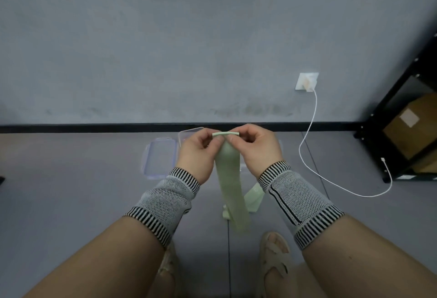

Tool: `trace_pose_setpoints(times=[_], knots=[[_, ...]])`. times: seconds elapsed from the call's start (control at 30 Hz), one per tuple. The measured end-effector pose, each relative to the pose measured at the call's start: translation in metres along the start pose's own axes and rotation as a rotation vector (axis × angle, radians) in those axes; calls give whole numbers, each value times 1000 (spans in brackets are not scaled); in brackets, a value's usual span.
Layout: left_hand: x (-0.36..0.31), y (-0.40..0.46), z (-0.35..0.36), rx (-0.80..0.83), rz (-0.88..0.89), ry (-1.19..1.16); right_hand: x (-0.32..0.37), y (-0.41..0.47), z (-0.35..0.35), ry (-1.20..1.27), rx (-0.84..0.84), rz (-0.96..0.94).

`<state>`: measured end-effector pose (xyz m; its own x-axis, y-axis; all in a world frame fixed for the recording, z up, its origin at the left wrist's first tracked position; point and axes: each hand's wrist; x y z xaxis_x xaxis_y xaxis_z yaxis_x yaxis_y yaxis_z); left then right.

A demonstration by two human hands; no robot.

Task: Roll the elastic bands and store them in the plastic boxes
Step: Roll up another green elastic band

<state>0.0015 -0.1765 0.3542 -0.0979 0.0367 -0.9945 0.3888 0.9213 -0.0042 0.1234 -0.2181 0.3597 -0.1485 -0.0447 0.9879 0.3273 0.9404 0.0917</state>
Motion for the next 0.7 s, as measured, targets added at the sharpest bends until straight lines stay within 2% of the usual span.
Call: trace_pose_setpoints(times=[0.23,0.5,0.7], knots=[[16,0,2,-3,-66,-171,-20,-1,2,74,12,69],[35,16,-5,-24,-136,-243,-38,11,10,193,30,139],[45,36,-7,96,-210,-250,-46,25,10,195,-17,164]])
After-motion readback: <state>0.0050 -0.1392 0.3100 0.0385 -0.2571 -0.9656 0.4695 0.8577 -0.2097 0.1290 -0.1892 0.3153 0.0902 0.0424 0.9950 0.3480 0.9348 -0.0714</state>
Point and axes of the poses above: each hand's wrist, its own y-axis towards the middle knuckle, its own z-axis out of the palm, x = y × z, and after that the axes turned 5 degrees about x, right-handed
